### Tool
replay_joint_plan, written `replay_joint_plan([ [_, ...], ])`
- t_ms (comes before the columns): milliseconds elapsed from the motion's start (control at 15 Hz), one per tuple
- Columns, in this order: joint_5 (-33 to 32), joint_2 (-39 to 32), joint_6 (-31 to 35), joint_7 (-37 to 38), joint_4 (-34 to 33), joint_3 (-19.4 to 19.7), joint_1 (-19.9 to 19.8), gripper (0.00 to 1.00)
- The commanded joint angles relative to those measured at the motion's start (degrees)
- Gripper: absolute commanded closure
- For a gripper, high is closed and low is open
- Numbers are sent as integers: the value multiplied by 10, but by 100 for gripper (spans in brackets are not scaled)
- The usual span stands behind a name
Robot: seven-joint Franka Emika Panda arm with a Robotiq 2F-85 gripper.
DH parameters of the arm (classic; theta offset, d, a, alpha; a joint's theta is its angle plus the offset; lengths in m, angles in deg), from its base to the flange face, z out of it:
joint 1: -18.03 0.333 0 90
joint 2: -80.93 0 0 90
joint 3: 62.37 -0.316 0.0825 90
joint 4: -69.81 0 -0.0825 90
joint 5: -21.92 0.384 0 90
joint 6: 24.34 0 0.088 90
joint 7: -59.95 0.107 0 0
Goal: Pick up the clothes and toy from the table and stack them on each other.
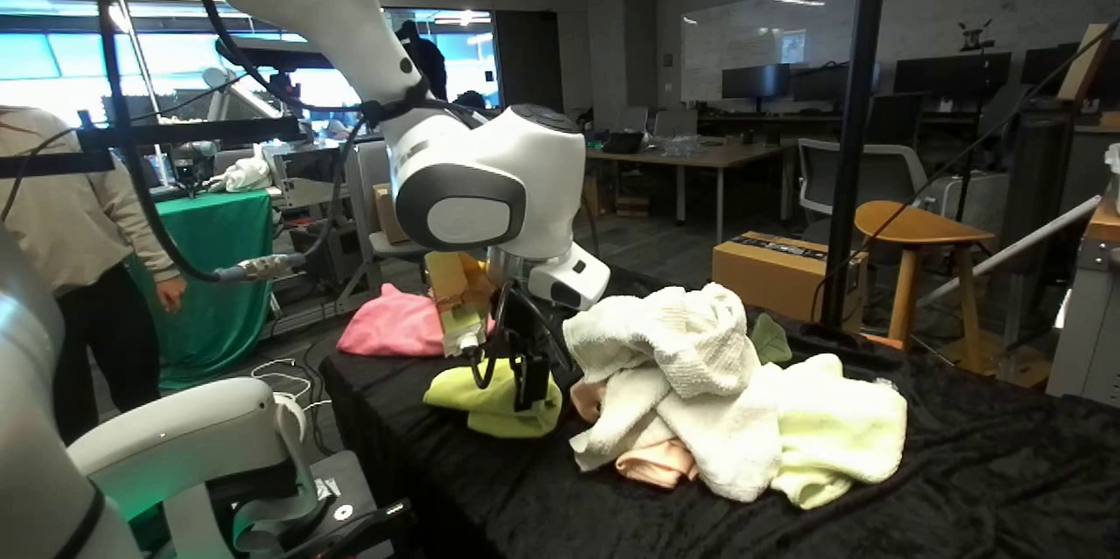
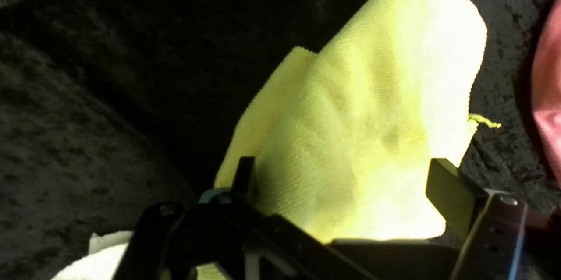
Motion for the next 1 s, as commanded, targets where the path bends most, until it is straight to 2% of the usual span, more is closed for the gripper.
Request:
replay_joint_plan([
  [0, 27, -13, 31, -33, -18, -3, 8, 0],
  [400, -26, -63, 86, 21, -24, -6, 1, 0],
  [667, -53, -81, 99, 49, -19, -6, -2, 0],
  [933, -46, -81, 106, 50, -21, -10, -5, 0],
])
